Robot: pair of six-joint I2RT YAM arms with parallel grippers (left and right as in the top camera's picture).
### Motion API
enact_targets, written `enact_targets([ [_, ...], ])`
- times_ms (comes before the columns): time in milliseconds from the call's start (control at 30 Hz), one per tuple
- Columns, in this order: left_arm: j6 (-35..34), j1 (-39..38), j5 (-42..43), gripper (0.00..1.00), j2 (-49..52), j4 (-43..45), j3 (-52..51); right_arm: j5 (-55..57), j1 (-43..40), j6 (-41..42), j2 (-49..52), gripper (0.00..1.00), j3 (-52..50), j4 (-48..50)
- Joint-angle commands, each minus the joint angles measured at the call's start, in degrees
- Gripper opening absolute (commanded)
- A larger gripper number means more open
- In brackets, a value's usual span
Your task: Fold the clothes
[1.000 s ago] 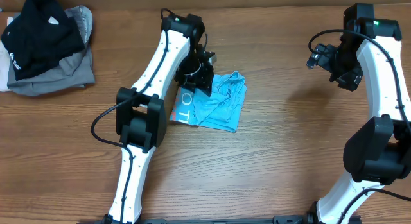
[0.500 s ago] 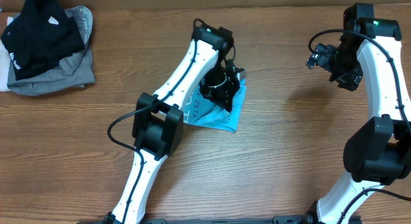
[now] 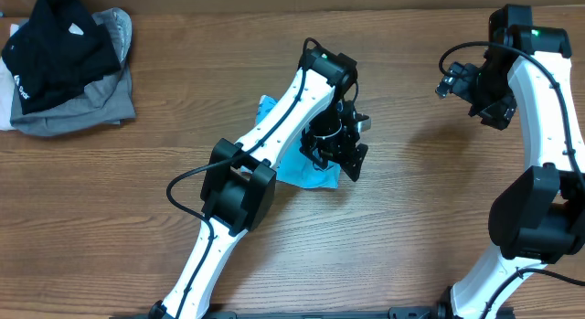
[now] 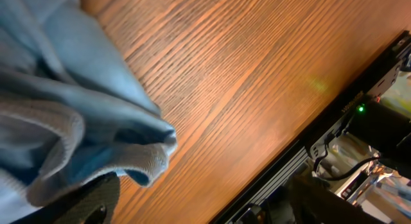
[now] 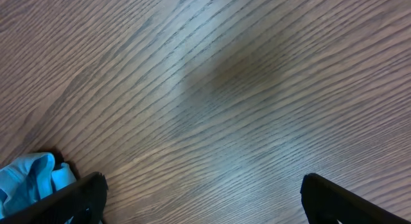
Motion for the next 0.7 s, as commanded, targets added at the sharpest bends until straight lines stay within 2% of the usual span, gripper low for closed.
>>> enact_targets([
  [0, 1.5, 3.0, -0.1, 0.88, -0.3, -0.8, 3.8, 0.3, 0.1, 0.1, -1.3, 1.00, 0.8, 0.3],
  [167, 1.2, 10.2, 0.1, 0.88, -1.5, -0.8, 10.6, 0.3, 0.1, 0.1, -1.3, 1.00, 0.8, 0.3],
  [333, 1.3, 20.7, -2.1, 0.93, -3.3, -0.8, 13.4, 0.3, 0.1, 0.1, -1.3, 1.00, 0.8, 0.3],
  [467, 3.3, 28.7, -1.1, 0.95, -3.3, -0.8, 10.6, 0.3, 0.1, 0.1, -1.3, 1.00, 0.8, 0.3],
  [667, 8.9, 34.1, 8.6, 1.00, -3.3, 1.7, 0.9, 0.3, 0.1, 0.1, -1.3, 1.00, 0.8, 0.3],
])
